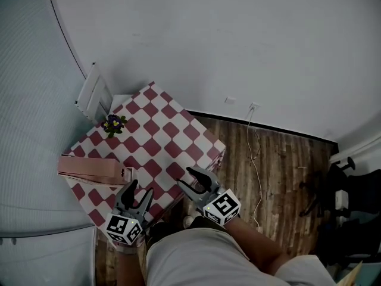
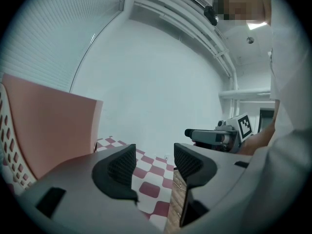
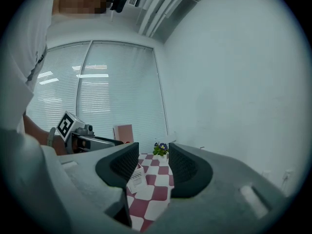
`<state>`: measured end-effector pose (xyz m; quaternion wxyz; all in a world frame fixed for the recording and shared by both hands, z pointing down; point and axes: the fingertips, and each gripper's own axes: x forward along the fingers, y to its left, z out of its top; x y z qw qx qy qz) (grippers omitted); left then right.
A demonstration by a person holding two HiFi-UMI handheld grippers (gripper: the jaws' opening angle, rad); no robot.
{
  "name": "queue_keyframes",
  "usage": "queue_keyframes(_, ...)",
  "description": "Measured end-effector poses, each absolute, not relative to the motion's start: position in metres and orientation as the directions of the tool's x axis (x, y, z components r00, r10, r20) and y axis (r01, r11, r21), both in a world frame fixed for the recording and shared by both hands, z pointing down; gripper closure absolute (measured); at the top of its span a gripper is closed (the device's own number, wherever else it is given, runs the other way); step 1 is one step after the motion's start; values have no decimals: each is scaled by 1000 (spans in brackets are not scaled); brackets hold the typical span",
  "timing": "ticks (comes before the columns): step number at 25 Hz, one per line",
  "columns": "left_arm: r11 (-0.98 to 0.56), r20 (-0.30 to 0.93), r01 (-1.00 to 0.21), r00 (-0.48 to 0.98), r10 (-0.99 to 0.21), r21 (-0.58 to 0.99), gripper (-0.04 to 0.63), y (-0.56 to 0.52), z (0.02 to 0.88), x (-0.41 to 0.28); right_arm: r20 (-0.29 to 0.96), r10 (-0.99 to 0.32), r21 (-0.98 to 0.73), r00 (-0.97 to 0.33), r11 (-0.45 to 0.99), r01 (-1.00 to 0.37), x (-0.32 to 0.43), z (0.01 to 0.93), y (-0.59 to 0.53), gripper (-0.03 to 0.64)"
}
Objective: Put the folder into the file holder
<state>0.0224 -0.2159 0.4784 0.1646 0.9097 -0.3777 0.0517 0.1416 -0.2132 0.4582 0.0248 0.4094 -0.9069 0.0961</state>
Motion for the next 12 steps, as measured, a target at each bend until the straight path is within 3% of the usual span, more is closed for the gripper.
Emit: queue_keyframes(12,-685,243,-689,725,-645,238,373,-208,478,18,188,-707,-168,-682,661,-731,121,472,-201,420)
